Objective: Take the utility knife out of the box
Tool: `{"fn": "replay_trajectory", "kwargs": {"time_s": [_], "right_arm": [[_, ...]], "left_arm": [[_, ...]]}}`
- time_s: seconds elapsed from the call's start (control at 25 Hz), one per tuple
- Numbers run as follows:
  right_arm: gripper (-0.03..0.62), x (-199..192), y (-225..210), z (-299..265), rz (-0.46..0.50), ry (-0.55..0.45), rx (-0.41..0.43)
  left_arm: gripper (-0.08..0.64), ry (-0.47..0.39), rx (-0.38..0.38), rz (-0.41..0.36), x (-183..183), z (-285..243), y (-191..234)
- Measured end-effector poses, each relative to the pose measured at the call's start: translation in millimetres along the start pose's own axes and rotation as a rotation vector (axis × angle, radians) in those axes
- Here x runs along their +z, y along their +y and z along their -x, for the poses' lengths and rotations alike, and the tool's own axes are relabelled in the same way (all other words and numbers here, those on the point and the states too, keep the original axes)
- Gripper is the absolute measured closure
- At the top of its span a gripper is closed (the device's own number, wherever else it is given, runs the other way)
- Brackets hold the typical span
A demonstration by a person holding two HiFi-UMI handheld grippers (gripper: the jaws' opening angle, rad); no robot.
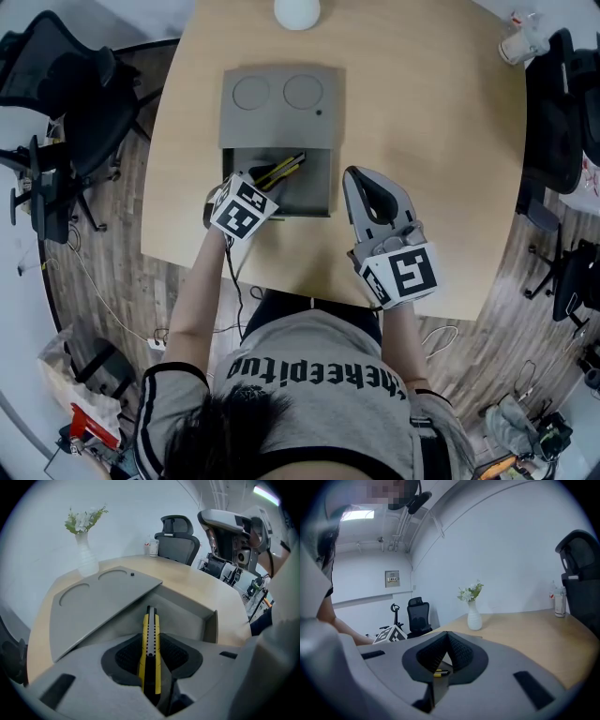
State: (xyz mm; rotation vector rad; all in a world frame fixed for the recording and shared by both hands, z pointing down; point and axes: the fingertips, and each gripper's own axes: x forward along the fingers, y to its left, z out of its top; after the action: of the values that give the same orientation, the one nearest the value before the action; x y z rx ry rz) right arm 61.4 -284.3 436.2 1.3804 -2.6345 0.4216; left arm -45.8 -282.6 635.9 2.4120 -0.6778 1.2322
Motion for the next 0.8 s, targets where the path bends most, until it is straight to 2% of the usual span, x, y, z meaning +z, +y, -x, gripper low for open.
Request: {"fn": "replay_trajectory", "kwargs": {"time_s": [0.2,0.4,0.8], "right_arm": [[0.586,3.0,-0.2,4.8,0.004,-0.005,-0.002],[0.586,4.6,0.9,9.3,0.008,-0.012,0.001],[0.586,11.4,9.4,17.2,0.023,-0.033,0.026]], "left_arm": [[0.433,-0.005,0.011,-0.020,3.1,4.9,-7.6],[0.433,-0.063,0.017,-0.027,18.7,18.4,-14.7],[0.433,-0.228,0.089,-0.013,55.9,60.0,-19.5]]}}
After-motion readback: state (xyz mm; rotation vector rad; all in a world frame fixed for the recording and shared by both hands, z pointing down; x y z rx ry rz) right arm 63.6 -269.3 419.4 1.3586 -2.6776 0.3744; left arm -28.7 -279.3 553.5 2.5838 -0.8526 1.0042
